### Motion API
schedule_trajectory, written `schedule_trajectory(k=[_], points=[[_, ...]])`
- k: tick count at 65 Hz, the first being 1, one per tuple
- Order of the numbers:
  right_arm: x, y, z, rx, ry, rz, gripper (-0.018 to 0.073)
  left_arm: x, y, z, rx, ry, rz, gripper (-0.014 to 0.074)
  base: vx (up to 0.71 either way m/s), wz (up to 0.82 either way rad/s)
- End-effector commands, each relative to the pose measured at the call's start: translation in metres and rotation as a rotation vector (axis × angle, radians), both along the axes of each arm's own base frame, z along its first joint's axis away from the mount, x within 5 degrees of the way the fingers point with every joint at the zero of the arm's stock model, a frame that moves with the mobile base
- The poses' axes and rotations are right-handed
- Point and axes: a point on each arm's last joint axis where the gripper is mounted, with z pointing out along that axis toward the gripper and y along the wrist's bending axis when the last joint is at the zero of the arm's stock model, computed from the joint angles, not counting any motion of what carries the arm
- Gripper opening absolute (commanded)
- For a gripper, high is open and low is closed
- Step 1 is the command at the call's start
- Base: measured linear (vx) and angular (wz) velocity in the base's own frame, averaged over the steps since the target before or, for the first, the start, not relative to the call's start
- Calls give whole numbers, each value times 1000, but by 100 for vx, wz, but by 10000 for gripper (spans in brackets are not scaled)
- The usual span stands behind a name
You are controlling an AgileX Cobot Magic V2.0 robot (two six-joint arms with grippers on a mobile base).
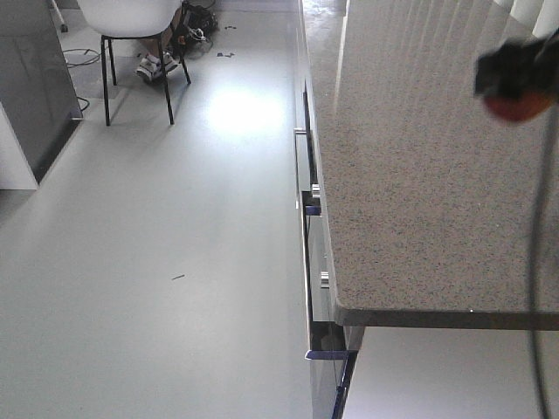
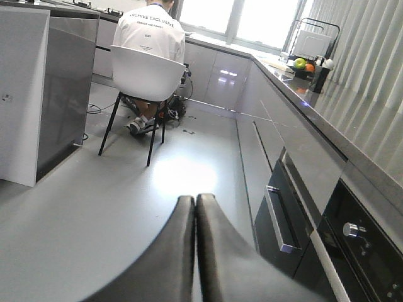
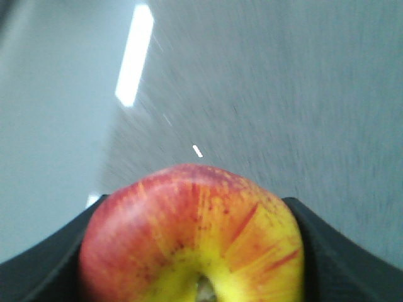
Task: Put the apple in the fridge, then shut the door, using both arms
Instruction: 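Close the right gripper on the apple and lift it, then hold the apple in the right gripper, retract from the counter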
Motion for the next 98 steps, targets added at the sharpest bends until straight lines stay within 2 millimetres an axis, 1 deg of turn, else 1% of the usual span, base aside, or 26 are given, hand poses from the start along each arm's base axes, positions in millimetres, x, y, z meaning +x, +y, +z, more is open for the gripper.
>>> schedule_trajectory(k=[1, 2, 3, 7, 8, 11, 12, 14, 17, 20, 21, 29, 32, 35, 40, 46, 58, 67, 98], points=[[-63, 7, 66, 22, -284, 71, 101, 0, -1, 11, -6, -72, -9, -6, 0, 0], [-71, 7, 71, 24, -303, 79, 101, 0, -1, 11, -6, -72, -9, -6, 0, 0], [-83, 8, 79, 25, -333, 85, 102, 0, -1, 11, -6, -72, -9, -6, 0, 0], [-116, 10, 94, 33, -393, 110, 102, 0, -1, 11, -6, -72, -9, -6, 0, 0], [-129, 10, 99, 33, -415, 114, 102, 0, -1, 11, -6, -72, -9, -6, 0, 0], [-154, 11, 106, 38, -462, 122, 102, 0, -1, 11, -6, -72, -9, -6, 0, 0], [-167, 11, 110, 38, -491, 123, 102, 0, -1, 11, -6, -72, -9, -6, 0, 0], [-183, 11, 113, 37, -527, 121, 102, 0, -1, 11, -6, -72, -9, -6, 0, 0], [-206, 11, 113, 37, -578, 118, 102, 0, -1, 11, -6, -72, -9, -6, 0, 0], [-236, 10, 114, 38, -664, 108, 102, 0, -1, 11, -6, -72, -9, -6, 0, 0], [-243, 9, 114, 40, -694, 101, 102, 0, -1, 11, -6, -72, -9, -6, 0, 0], [-287, 7, 102, 64, -841, 73, 102, 0, -1, 11, -6, -72, -9, -6, 0, 0], [-295, 8, 97, 74, -848, 79, 102, 0, -1, 11, -6, -72, -9, -6, 0, 0], [-301, 9, 93, 81, -833, 92, 102, 0, -1, 11, -6, -72, -9, -6, 0, 0], [-300, 10, 90, 61, -793, 107, 102, 0, -1, 11, -6, -72, -9, -6, 0, 0], [-292, 11, 86, 48, -734, 116, 102, 0, -1, 11, -6, -72, -9, -6, 0, 0], [-260, 14, 69, 30, -499, 165, 102, 0, -1, 11, -6, -72, -9, -6, 0, 0], [-253, 15, 62, 25, -413, 184, 102, 0, -1, 11, -6, -72, -9, -6, 0, 0], [-254, 16, 61, 21, -404, 189, 102, 0, -1, 11, -6, -72, -9, -6, 0, 0]])
